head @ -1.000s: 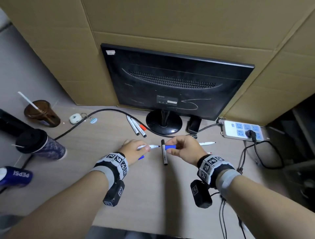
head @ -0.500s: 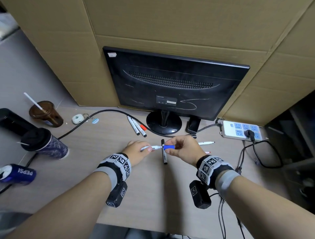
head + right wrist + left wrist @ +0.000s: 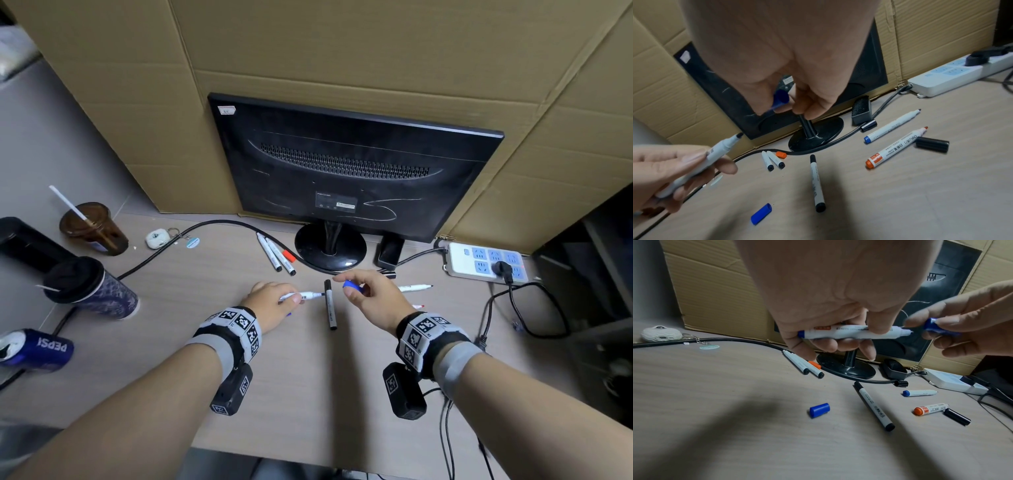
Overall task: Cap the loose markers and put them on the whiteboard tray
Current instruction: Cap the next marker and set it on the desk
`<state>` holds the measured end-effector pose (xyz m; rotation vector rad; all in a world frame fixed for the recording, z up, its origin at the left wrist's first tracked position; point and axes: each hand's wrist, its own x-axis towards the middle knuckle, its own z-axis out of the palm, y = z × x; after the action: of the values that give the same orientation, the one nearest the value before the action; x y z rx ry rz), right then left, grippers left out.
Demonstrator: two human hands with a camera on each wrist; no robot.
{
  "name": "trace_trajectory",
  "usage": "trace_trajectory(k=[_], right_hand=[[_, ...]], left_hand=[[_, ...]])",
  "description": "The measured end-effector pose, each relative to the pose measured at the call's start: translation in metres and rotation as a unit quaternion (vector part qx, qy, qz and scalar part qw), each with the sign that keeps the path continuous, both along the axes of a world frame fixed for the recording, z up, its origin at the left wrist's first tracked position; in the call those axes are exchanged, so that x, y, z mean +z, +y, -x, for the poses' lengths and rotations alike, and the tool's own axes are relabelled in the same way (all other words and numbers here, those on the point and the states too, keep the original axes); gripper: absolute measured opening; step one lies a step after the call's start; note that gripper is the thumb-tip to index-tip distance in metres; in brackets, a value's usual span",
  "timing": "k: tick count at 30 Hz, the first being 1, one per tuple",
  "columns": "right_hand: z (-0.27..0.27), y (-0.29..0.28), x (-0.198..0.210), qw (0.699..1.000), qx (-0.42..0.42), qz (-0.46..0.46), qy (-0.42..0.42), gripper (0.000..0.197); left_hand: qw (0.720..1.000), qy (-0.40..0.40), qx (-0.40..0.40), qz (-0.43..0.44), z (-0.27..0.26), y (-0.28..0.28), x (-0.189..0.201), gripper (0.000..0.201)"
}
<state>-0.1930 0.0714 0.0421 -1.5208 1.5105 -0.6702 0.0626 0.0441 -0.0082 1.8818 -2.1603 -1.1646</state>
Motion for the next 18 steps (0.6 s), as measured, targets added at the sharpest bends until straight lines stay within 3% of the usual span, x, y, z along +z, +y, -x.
trace_trajectory(k=[3,8,13,18], right_hand=[[0.003,-0.002,-0.004,0.999,-0.031,-0.007,-0.02,0.017],[-0.001,-0.004,-0.004,0.991,-0.046,-0.05,-0.116,0.026],[-0.005,-0.003,-0.002,0.988,-0.059,-0.06,-0.133,0.014],[-0.006,-0.005,0.001,0.984,-0.065,-0.07,-0.153,0.018]], left_hand=[[1.0,0.004,0.003,-0.001,-0.003,0.0,-0.001,0.044],[1.0,0.016,0.003,0.004,-0.003,-0.001,0.002,0.039],[1.0,0.016,-0.001,0.003,-0.001,-0.002,0.007,0.05],[1.0,0.03,0.003,0.002,0.0,-0.001,0.012,0.05]])
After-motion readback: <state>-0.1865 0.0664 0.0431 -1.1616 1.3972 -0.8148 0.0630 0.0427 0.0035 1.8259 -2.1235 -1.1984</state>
